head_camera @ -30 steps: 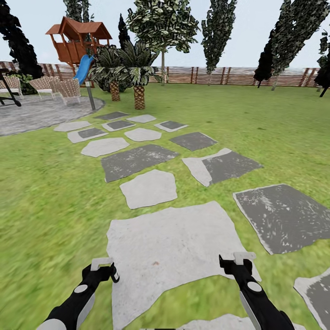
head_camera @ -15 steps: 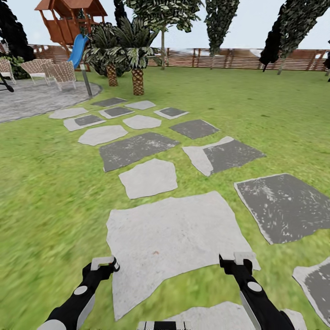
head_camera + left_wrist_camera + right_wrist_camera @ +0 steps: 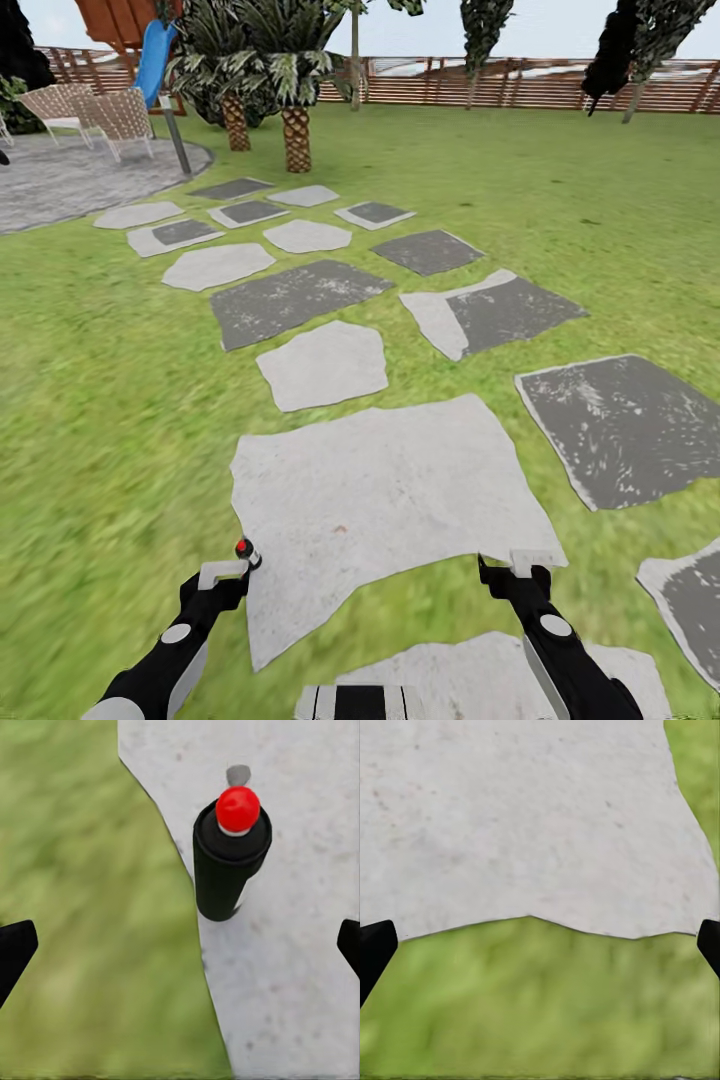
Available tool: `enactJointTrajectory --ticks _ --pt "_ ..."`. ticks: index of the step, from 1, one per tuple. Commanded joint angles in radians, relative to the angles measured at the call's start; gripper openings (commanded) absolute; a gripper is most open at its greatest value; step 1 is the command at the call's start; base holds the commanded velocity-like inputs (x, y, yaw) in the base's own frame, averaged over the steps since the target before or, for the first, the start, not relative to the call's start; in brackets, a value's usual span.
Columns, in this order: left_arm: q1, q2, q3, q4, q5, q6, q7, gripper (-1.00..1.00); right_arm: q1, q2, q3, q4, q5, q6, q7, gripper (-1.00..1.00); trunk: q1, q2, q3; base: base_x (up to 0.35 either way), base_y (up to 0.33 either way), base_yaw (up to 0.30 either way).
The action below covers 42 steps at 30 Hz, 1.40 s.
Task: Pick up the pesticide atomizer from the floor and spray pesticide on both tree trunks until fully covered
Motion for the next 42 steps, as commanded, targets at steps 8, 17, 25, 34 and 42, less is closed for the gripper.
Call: enactJointTrajectory --ticks 8,17,25,34,42 --pt "0.0 0.0 0.0 0.001 0.0 0.0 0.0 1.0 0.0 0.0 0.0 0.001 0.001 0.0 0.0 1.0 0.004 -0.002 -0.044 0.0 0.0 0.0" --pt "0.0 0.001 0.0 0.002 0.0 0.0 0.001 1.0 0.0 0.001 0.004 0.003 0.002 0.0 0.0 1.0 0.004 -0.002 -0.057 0.125 -0.006 0.0" --pt "0.0 0.0 0.0 0.002 0.0 0.0 0.002 1.0 0.0 0.0 0.002 0.002 0.002 0.0 0.0 1.0 0.004 -0.002 -0.057 0.068 -0.01 0.0" --pt "0.0 0.0 0.0 0.002 0.0 0.0 0.002 1.0 0.0 0.0 0.002 0.002 0.002 0.0 0.0 1.0 0.004 -0.002 -0.057 0.076 -0.057 0.0" --pt "0.0 0.001 0.0 0.002 0.0 0.0 0.002 1.0 0.0 -0.001 0.002 0.001 0.002 0.0 0.0 1.0 0.004 -0.002 -0.057 0.002 -0.001 -0.037"
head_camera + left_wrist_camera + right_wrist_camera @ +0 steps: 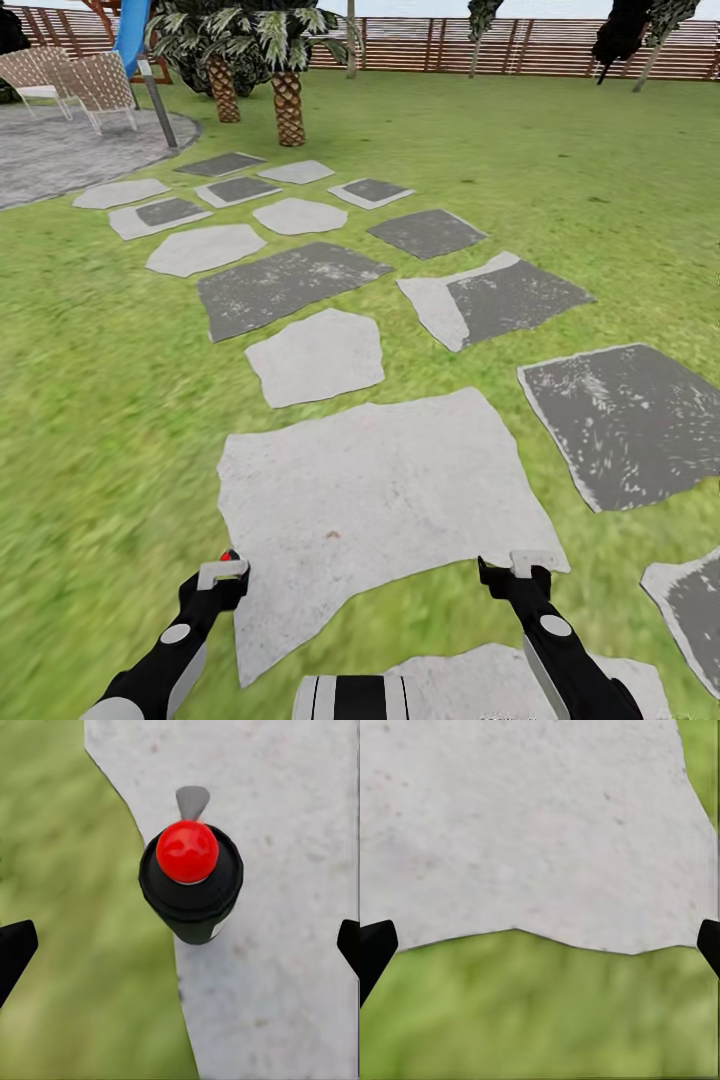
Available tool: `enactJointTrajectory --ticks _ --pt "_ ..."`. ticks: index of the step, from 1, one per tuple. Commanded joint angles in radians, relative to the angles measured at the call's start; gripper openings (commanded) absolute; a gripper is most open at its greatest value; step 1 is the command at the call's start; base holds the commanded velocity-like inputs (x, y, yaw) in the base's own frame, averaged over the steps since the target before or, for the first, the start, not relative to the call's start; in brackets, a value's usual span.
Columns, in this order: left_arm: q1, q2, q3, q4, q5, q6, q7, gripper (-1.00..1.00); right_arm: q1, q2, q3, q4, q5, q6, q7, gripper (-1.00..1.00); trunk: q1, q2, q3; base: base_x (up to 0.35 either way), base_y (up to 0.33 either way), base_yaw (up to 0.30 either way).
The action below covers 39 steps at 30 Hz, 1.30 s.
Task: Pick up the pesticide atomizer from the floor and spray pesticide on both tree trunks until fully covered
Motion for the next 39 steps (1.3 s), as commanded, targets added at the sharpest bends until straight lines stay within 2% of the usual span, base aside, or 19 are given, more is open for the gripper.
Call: enactJointTrajectory --ticks 1,5,12,14,27,39 --pt "0.0 0.0 0.0 -0.001 0.0 0.0 0.0 1.0 0.0 0.0 0.0 0.0 0.0 0.0 0.0 1.0 0.0 0.0 0.0 0.0 0.0 -0.076" --pt "0.0 0.003 0.0 -0.002 0.0 0.0 0.0 1.0 0.0 0.0 0.0 0.0 0.0 0.0 0.0 1.0 0.0 0.0 0.0 0.0 0.0 -0.024" --pt "0.0 0.001 -0.002 -0.002 0.0 0.0 0.0 1.0 0.0 0.0 0.0 0.0 0.0 0.0 0.0 1.0 0.003 -0.002 -0.028 0.0 0.0 -0.003" --pt "0.0 0.001 -0.002 -0.002 0.0 0.0 0.0 1.0 0.0 0.0 0.0 0.0 0.0 0.0 0.0 1.0 0.003 -0.002 -0.03 0.0 0.0 0.0" --pt "0.0 0.005 0.0 0.001 0.0 -0.001 0.003 1.0 0.0 0.0 0.0 0.0 0.0 0.0 0.0 1.0 0.003 -0.002 -0.032 0.102 0.0 0.0" --pt "0.0 0.0 0.0 0.001 0.0 0.0 0.002 1.0 0.0 0.0 0.0 0.0 0.0 0.0 0.0 1.0 0.003 -0.002 -0.032 0.007 0.0 0.0"
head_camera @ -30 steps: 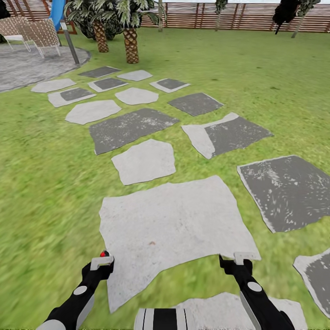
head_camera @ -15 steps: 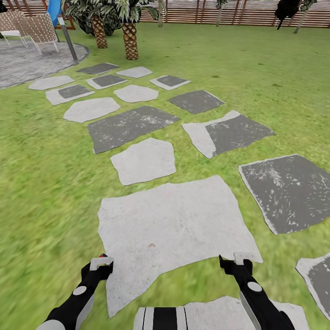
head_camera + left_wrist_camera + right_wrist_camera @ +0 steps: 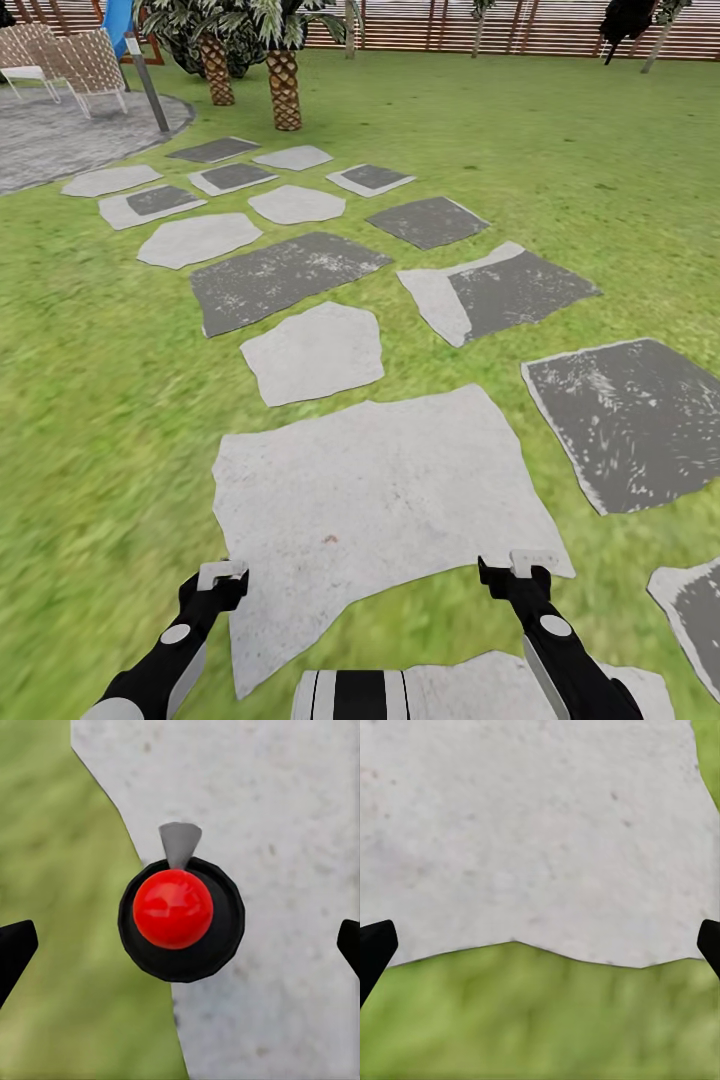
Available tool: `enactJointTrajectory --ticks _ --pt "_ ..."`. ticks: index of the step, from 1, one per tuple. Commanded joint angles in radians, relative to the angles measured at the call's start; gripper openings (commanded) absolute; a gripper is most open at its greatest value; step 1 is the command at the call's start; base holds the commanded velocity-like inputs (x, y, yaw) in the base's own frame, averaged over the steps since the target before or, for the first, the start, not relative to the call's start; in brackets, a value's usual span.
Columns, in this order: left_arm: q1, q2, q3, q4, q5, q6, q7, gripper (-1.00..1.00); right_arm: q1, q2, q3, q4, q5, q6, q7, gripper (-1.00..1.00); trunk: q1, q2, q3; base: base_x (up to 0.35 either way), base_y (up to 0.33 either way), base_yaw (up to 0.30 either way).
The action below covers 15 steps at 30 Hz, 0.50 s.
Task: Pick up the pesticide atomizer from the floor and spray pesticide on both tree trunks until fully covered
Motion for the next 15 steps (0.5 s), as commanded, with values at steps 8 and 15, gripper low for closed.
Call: enactJointTrajectory --ticks 8,15 --pt "0.0 0.001 -0.001 -0.001 0.0 0.0 -0.002 1.0 0.0 0.0 0.0 0.0 0.0 0.0 0.0 1.0 0.002 -0.001 -0.015 0.0 0.0 0.0" --pt "0.0 0.004 -0.002 0.0 0.0 -0.001 -0.002 1.0 0.0 0.0 0.0 0.001 0.0 0.0 0.0 1.0 0.003 -0.001 -0.023 0.0 0.0 0.0"
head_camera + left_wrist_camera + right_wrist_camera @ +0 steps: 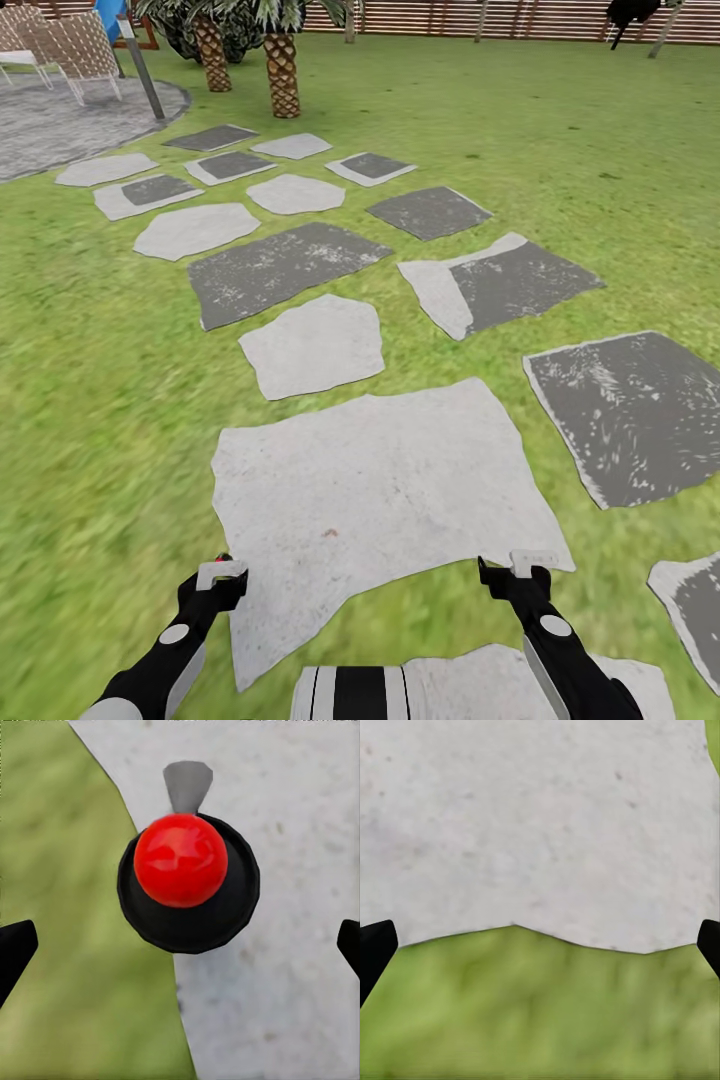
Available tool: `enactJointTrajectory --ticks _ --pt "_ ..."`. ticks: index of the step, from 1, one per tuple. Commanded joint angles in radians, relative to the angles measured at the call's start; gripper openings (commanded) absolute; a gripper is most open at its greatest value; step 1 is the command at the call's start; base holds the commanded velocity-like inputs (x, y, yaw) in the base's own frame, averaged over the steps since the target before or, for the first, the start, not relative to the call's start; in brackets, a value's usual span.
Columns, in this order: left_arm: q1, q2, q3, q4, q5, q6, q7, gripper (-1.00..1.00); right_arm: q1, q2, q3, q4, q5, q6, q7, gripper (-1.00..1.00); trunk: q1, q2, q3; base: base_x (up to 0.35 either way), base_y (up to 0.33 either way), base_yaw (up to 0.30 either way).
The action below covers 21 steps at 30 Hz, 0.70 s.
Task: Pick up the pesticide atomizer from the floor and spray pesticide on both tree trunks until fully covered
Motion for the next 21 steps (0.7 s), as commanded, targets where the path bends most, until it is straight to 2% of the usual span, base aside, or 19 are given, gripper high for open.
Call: enactJointTrajectory --ticks 1,21 --pt "0.0 0.0 0.0 0.0 0.0 0.0 0.0 1.0 0.0 0.0 0.0 0.0 0.0 0.0 0.0 1.0 0.0 0.0 0.0 0.0 0.0 0.0" --pt "0.0 0.0 0.002 -0.002 0.001 -0.001 0.002 1.0 0.0 0.0 0.0 0.001 0.0 0.0 0.0 1.0 0.0 0.0 0.0 0.02 0.0 0.0"
